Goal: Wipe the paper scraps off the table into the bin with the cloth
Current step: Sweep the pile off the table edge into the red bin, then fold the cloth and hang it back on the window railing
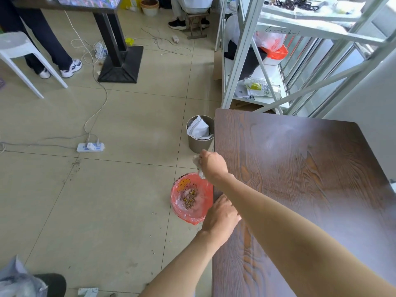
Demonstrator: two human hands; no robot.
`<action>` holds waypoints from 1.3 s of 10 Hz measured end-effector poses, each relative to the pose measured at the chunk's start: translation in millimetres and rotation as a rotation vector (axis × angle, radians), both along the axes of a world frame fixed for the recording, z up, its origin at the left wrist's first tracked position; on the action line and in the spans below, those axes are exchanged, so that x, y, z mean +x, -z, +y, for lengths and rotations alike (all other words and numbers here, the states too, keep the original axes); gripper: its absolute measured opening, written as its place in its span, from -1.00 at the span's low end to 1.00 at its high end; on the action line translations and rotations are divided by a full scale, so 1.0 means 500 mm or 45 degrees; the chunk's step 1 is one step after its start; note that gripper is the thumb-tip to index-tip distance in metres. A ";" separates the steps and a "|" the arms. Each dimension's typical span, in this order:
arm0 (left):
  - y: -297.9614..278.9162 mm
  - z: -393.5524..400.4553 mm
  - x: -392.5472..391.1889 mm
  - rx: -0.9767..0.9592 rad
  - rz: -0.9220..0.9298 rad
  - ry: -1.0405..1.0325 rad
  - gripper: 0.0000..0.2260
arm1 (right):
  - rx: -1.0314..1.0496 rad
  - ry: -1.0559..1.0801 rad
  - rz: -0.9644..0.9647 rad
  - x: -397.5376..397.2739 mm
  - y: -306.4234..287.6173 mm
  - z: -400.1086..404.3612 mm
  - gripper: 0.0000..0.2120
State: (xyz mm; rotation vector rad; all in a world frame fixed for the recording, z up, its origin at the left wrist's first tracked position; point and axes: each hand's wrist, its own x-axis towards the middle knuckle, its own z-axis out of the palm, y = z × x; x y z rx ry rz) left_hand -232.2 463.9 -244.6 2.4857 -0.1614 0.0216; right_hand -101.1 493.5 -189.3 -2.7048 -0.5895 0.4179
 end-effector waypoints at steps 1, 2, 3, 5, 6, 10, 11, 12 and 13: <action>-0.039 0.015 0.000 -0.143 0.015 0.015 -0.57 | 0.193 0.279 0.071 0.024 -0.022 -0.033 -0.75; -0.057 0.026 -0.001 -0.262 0.119 -0.066 -0.59 | 0.478 0.481 0.328 0.045 -0.027 -0.072 -0.78; -0.064 0.040 0.003 -0.298 0.084 -0.216 -0.65 | 0.616 0.539 0.433 0.041 -0.035 -0.107 -0.78; -0.090 0.076 0.028 -0.560 -0.035 -0.806 -0.86 | 0.655 0.476 0.403 0.015 -0.043 -0.124 -0.79; -0.116 0.105 0.062 -0.564 -0.170 -1.031 -0.89 | 0.662 0.455 0.371 0.000 -0.047 -0.116 -0.79; -0.116 0.146 0.120 -0.417 -0.056 -0.839 -0.86 | 0.490 0.466 0.239 -0.023 -0.060 -0.083 -0.75; -0.114 0.156 0.127 -0.477 -0.071 -0.886 -0.90 | 0.474 0.604 0.229 -0.017 -0.057 -0.079 -0.74; -0.099 0.175 0.127 -0.525 -0.052 -0.967 -0.87 | 0.454 0.735 0.220 -0.004 -0.057 -0.085 -0.72; -0.076 0.196 0.127 -0.479 0.089 -0.940 -0.84 | 0.451 0.741 0.212 0.004 -0.059 -0.092 -0.72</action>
